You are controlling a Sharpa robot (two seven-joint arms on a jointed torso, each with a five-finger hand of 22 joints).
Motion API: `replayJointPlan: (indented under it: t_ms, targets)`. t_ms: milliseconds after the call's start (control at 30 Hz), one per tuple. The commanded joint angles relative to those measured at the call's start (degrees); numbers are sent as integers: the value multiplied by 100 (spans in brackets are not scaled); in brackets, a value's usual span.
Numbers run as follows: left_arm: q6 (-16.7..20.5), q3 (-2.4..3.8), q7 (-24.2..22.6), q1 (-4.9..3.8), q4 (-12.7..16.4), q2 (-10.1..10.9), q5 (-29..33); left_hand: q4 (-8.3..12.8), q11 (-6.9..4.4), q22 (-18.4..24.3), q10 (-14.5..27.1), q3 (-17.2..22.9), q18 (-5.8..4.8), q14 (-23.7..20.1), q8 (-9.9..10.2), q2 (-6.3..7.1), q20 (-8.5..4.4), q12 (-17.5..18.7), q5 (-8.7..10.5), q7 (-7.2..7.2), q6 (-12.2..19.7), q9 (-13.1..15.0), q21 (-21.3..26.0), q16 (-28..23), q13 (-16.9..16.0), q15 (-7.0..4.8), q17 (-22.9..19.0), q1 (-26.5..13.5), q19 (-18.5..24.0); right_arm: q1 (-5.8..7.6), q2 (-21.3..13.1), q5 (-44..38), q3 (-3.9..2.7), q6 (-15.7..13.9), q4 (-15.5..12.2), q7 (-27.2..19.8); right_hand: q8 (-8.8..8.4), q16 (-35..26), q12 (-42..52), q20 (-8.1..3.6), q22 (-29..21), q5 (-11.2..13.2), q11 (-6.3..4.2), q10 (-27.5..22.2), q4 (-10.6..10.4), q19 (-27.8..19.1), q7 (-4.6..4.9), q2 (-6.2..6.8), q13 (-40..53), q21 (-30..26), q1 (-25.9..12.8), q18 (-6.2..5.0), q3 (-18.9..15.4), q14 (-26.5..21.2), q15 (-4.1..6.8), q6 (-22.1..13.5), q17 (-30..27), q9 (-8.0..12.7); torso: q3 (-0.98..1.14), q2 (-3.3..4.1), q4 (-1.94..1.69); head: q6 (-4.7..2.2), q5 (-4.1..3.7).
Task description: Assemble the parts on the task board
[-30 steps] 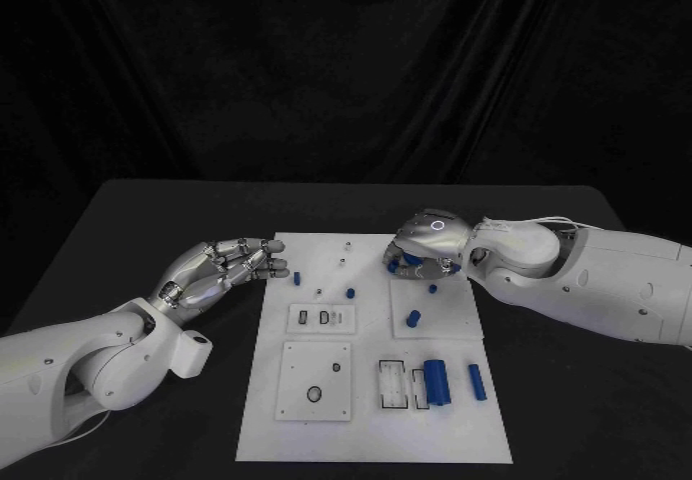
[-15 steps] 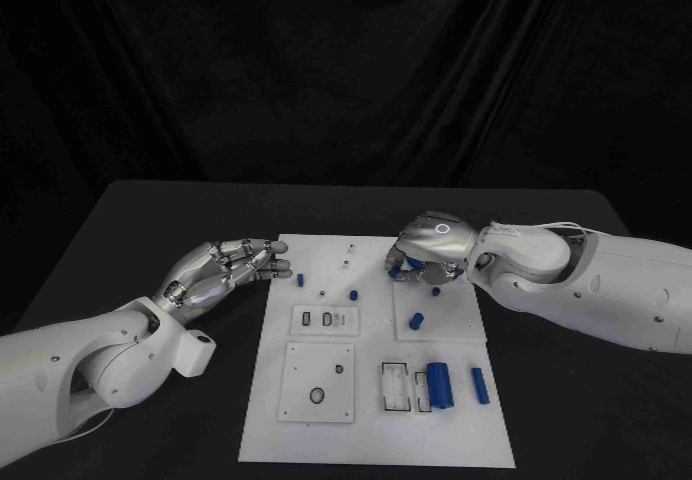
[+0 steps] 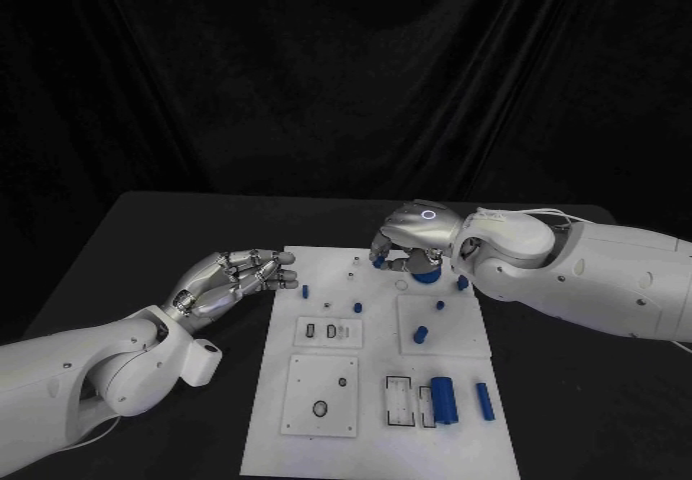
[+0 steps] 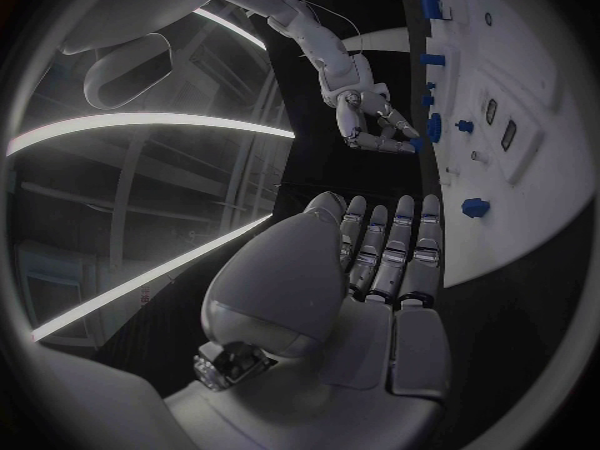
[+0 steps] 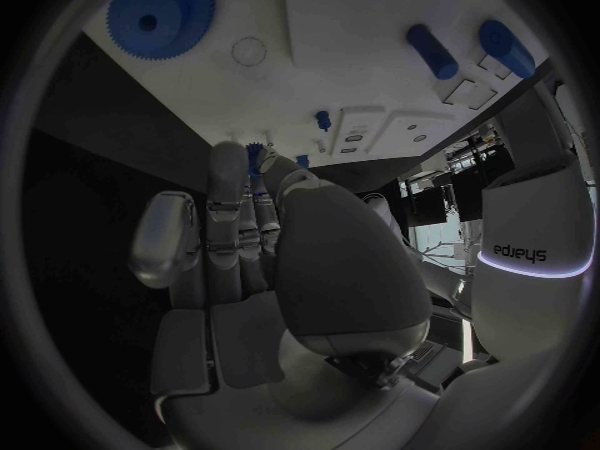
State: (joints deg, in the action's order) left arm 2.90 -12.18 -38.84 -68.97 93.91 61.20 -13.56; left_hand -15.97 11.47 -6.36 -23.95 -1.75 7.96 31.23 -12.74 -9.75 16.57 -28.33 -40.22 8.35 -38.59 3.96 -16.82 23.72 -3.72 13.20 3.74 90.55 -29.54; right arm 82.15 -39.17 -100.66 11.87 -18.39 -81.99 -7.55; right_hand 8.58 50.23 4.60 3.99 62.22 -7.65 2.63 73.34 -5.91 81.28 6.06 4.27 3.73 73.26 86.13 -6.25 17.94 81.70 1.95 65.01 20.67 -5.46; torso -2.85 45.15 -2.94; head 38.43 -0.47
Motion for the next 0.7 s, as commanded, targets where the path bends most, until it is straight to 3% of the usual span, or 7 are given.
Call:
replayJointPlan:
  t_ms: [33, 167, 300, 467, 700]
  targets:
    - [-53, 4, -1297, -14, -3, -21, 3, 6, 34, 10, -27, 57, -57, -38, 33, -3, -10, 43, -32, 37, 1, -6, 36, -32, 0, 4, 0, 60, 23, 14, 189, 305, -1, 131, 233, 64, -15, 33, -43, -38, 25, 29, -9, 33, 6, 8, 15, -35, -1, 33, 2, 67, 45, -6, 32, 34, -5, -188, -10, -6, -7, 36, 12]
    - [-55, 4, -1296, -14, -9, -35, 3, 6, 34, 10, -27, 57, -57, -38, 33, -3, -10, 43, -32, 37, 1, -6, 36, -32, 0, 4, 0, 60, 23, 1, 475, 337, -1, 125, 552, 8, -32, 50, -61, -38, 93, -15, -5, 29, 23, 25, 23, -30, -2, 74, 17, 80, 58, 5, 29, 22, 7, -190, -17, -1, -12, 54, 30]
    - [-52, 4, -1303, -14, -13, -50, 3, 10, 34, 17, -29, 108, -57, -49, 35, 8, -11, 54, -26, 41, 2, -6, 41, -36, 0, 1, -2, 64, 25, -55, 715, 350, -1, 114, 855, -40, -52, 78, -78, -35, 124, -70, 3, 19, 36, 29, 33, -20, -3, 93, 22, 85, 69, 14, 25, 7, 42, -191, -6, 6, -30, 56, 16]
    - [-49, 4, -1307, -14, -11, -57, 3, 10, 34, 17, -29, 108, -57, -49, 35, 8, -11, 54, -26, 41, 2, -6, 41, -36, 0, 1, -2, 64, 25, -122, 875, 362, -1, -36, 1091, -53, -123, 106, -103, -21, 163, -157, 32, -42, 62, 28, 67, 11, -8, 116, 35, 91, 102, 15, 5, -73, 69, -179, 5, 16, -46, 52, -15]
    - [-45, 4, -1310, -14, -5, -59, 3, 12, 34, 20, -29, 131, -57, -54, 37, 15, -12, 60, -24, 42, 4, -6, 44, -39, 1, -1, -2, 64, 27, -168, 1013, 368, -1, -135, 1340, -32, -144, 129, -107, -15, 180, -171, 43, -66, 65, 29, 78, 24, -9, 126, 30, 94, 109, 18, -2, -95, 102, -175, 5, 40, -81, 59, -48]
